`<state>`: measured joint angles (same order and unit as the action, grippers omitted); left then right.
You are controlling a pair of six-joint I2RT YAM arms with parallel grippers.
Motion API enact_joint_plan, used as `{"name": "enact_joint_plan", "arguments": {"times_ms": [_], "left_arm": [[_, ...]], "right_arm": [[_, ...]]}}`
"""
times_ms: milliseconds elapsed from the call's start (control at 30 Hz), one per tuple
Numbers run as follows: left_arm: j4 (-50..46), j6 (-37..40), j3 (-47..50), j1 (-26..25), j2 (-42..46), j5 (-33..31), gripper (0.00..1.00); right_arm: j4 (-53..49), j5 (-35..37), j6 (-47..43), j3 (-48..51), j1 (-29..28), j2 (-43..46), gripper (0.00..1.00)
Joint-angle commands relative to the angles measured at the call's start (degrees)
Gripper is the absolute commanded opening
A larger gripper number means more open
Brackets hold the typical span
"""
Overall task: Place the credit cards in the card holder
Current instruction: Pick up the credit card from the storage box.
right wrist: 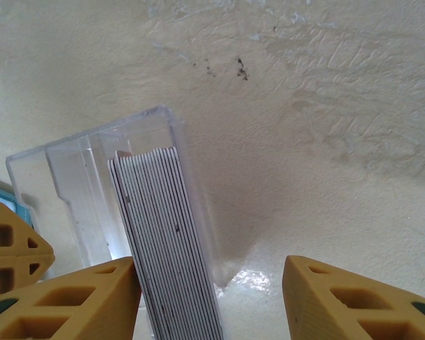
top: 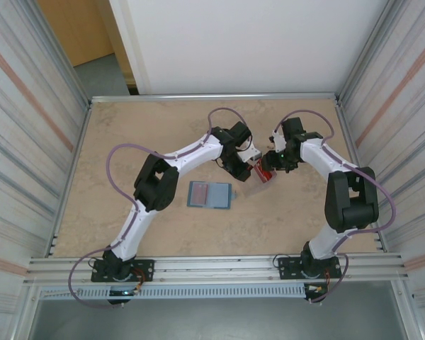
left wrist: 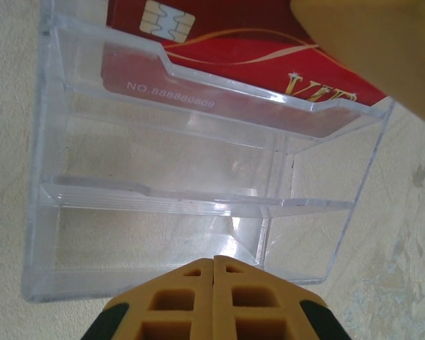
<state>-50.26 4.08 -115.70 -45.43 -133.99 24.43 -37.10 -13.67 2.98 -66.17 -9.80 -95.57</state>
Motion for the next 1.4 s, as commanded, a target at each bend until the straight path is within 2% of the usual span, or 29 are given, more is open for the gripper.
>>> {"name": "enact_joint_plan", "arguments": {"times_ms": [0,767,1367], "left_arm": [[-1.8,0.6,2.1,-0.8,-2.6,0.1,0.0],[-1.7,1.3,3.1,-0.7,-1.9,-0.1,0.0],[-1.8,1.5,2.9,-0.9,-3.1,-0.1,0.0]], "right_arm": [[0.1,1.8,-1.4,-0.9,0.7,-0.2,0.54],[-0.3,0.5,-2.5,-0.7,1.9,3.6,0.5],[-0.9,-1.0,-4.2,-1.7,1.9,4.3,0.32]]}}
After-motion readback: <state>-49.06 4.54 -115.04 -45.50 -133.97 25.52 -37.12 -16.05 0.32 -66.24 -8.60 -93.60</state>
